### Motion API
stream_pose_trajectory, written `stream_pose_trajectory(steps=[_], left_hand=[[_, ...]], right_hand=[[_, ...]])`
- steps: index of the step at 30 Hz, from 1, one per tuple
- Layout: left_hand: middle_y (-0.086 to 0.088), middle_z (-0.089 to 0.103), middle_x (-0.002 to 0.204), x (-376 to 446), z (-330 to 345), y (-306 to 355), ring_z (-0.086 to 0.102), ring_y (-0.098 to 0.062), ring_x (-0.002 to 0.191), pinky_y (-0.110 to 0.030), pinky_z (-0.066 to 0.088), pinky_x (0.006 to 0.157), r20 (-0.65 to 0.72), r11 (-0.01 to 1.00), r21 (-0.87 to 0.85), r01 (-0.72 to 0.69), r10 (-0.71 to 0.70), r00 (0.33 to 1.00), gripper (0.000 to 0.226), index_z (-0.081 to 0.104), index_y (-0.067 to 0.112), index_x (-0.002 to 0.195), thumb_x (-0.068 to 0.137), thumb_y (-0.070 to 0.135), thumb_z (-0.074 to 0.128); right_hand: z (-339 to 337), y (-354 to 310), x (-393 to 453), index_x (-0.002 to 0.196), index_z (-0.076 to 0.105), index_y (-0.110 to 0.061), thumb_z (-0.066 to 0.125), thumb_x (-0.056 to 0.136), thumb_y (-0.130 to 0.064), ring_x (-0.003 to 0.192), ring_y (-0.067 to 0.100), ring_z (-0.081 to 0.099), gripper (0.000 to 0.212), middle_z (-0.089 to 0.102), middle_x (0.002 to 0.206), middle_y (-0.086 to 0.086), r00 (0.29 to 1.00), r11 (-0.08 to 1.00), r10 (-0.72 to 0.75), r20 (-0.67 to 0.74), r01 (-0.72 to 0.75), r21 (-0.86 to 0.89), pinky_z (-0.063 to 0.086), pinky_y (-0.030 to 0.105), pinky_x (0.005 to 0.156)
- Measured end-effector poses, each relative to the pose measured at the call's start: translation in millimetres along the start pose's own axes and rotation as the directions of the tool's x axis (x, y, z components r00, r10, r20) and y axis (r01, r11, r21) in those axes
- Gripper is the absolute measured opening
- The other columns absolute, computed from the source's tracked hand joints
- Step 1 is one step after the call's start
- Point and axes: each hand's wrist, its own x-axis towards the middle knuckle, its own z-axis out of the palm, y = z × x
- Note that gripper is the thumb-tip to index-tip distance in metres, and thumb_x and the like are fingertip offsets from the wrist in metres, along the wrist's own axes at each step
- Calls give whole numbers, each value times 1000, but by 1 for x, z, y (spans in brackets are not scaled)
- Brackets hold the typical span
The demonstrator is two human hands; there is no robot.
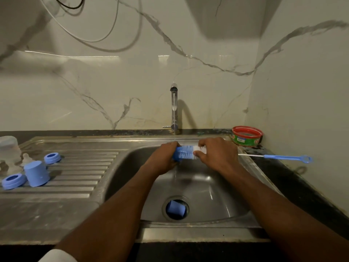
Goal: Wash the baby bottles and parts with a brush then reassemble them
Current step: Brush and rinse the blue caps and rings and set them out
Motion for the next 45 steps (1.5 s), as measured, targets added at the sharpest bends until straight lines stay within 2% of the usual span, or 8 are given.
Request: stream_pose_trajectory(steps=[4, 9, 14, 21, 36, 38, 41, 45], left_hand=[[-1, 53, 141, 2, 2, 2, 52, -15, 126, -34, 45, 107, 58, 995, -104, -6, 12, 998, 60, 46, 25, 138, 87, 20, 76], [4, 57, 124, 0, -4, -2, 60, -12, 107, -26, 55, 85, -60, 992, -123, 7, -14, 998, 58, 50, 28, 116, 74, 24, 88], [-3, 48, 140, -7, 2, -8, 52, -20, 124, -37, 48, 104, 95, 992, -18, 125, -123, 988, 89, 41, 21, 143, 71, 37, 90], [-10, 53, 145, -4, 1, 4, 52, -23, 131, -33, 41, 108, 211, 980, -167, 107, -71, 975, 65, 42, 14, 147, 91, 21, 75], [-2, 51, 132, -4, -1, 11, 49, -22, 120, -38, 49, 99, 34, 873, 483, 72, -101, 994, 54, 59, 26, 132, 83, 19, 79], [0, 57, 129, -5, 6, 10, 52, -19, 119, -36, 49, 97, 14, 898, 427, 109, -128, 992, 54, 58, 27, 131, 82, 27, 81], [-2, 64, 126, -4, 15, 6, 61, -16, 114, -30, 51, 95, -33, 961, -15, 278, -278, 960, 57, 59, 21, 130, 80, 32, 84], [-6, 69, 120, 7, 13, 6, 68, -16, 103, -25, 53, 86, -121, 860, -347, 374, -436, 892, 58, 59, 12, 128, 80, 31, 85]], right_hand=[[2, 10, 4, 110, 70, -34, 64, 88, -58, 87, 18, 64, 33, 69, 93, -5, 998, 997, 66, 22, -66, -32, 54, 36, 76], [1, 14, 4, 121, 66, -36, 64, 90, -59, 96, 14, 61, 38, 70, 109, -6, 987, 994, -111, 118, 111, 8, 48, 32, 80], [1, -6, -1, 117, 65, -40, 59, 88, -64, 90, 14, 62, 37, 70, 102, -9, 957, 957, -285, 56, 287, -40, 38, 29, 66], [10, -2, 1, 115, 68, -34, 65, 88, -59, 88, 13, 58, 37, 69, 101, -7, 998, 1000, 23, 54, -23, 15, 41, 29, 72], [18, 12, 1, 120, 67, -29, 74, 83, -49, 104, 20, 65, 42, 68, 115, 0, 964, 989, 35, 264, 4, -149, 43, 31, 77], [16, 10, 0, 120, 68, -28, 74, 84, -45, 106, 21, 65, 41, 67, 116, 0, 965, 987, 31, 260, 12, -162, 42, 32, 77], [20, 10, -2, 116, 70, -27, 73, 84, -42, 106, 21, 65, 35, 68, 114, 0, 958, 988, 19, 286, 27, -155, 44, 31, 79], [24, 7, 0, 117, 70, -20, 71, 88, -40, 110, 24, 64, 35, 68, 119, 4, 947, 990, 12, 320, 33, -134, 49, 37, 93]])
